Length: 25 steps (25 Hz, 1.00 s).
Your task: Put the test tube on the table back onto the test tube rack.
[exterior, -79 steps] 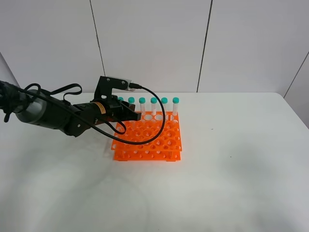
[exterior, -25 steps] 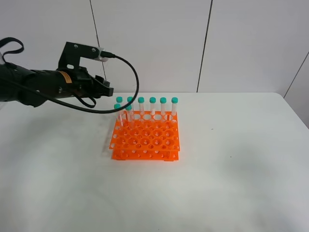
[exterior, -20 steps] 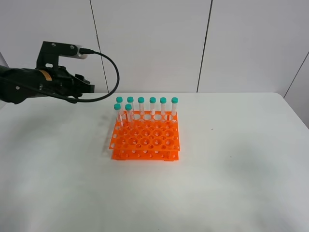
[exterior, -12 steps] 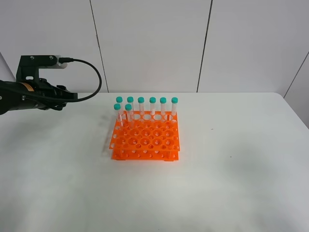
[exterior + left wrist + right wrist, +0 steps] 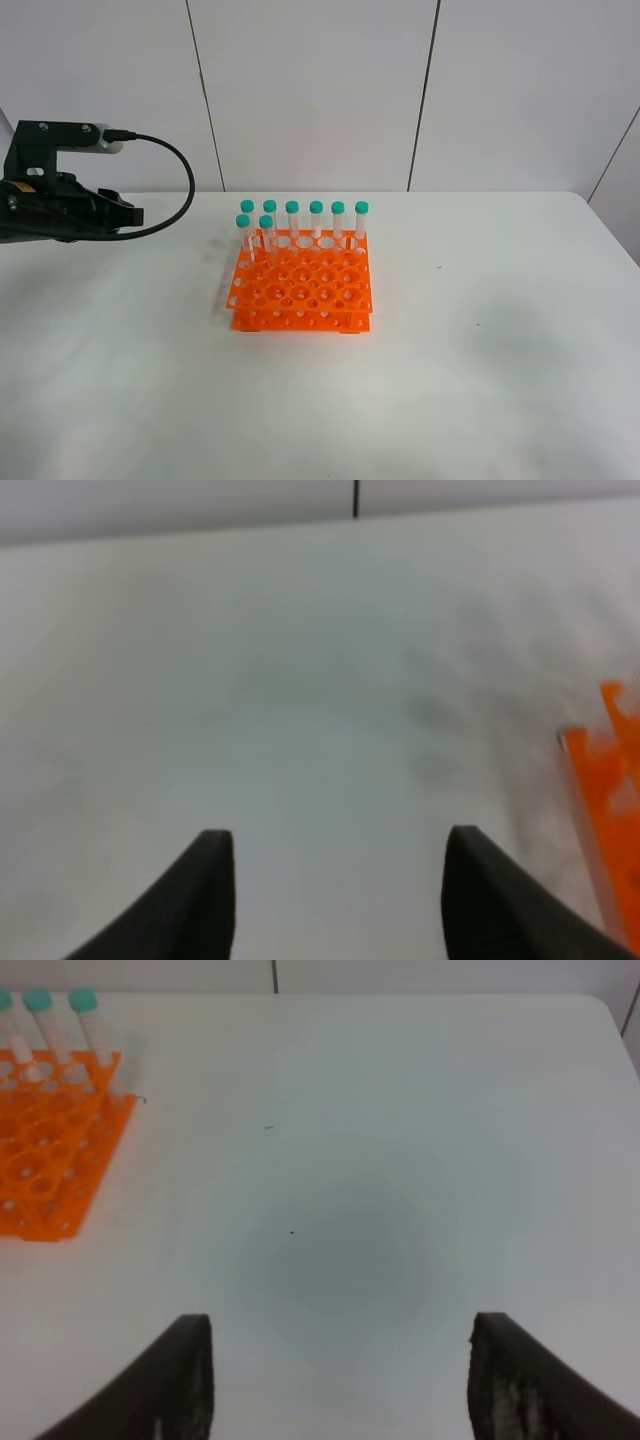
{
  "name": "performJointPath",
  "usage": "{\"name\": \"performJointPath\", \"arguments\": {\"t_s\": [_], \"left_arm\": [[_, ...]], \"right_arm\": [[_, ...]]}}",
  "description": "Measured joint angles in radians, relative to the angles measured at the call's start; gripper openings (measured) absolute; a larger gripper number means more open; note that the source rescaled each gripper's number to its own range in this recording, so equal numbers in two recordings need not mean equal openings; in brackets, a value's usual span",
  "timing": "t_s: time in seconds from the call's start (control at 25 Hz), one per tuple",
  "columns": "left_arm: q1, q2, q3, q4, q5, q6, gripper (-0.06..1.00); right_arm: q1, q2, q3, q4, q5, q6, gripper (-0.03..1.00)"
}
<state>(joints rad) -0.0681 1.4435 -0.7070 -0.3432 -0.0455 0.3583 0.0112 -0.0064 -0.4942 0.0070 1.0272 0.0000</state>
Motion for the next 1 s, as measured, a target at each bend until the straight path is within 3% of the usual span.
{"name": "performJointPath", "arguments": {"t_s": [0.2,0.32,0.52,0.56,0.76,1.0], "left_arm": [[0.000,-0.131,0.069,-0.004,0.045,0.007,0.34],[0.000,-0.268,0.113,-0.005,0.134,0.008,0.34],[0.016,-0.484,0.127,-0.008,0.420,0.009,0.34],[0.036,-0.570,0.128,-0.009,0.526,0.009,0.34],[0.095,-0.767,0.128,-0.003,0.816,0.008,0.34],[0.116,-0.984,0.128,0.010,1.058,-0.047,0.34]], "right_arm": [[0.000,0.000,0.000,0.000,0.000,0.000,0.59],[0.000,0.000,0.000,0.000,0.000,0.000,0.59],[0.000,0.000,0.000,0.000,0.000,0.000,0.59],[0.000,0.000,0.000,0.000,0.000,0.000,0.59],[0.000,0.000,0.000,0.000,0.000,0.000,0.59],[0.000,0.000,0.000,0.000,0.000,0.000,0.59]]}}
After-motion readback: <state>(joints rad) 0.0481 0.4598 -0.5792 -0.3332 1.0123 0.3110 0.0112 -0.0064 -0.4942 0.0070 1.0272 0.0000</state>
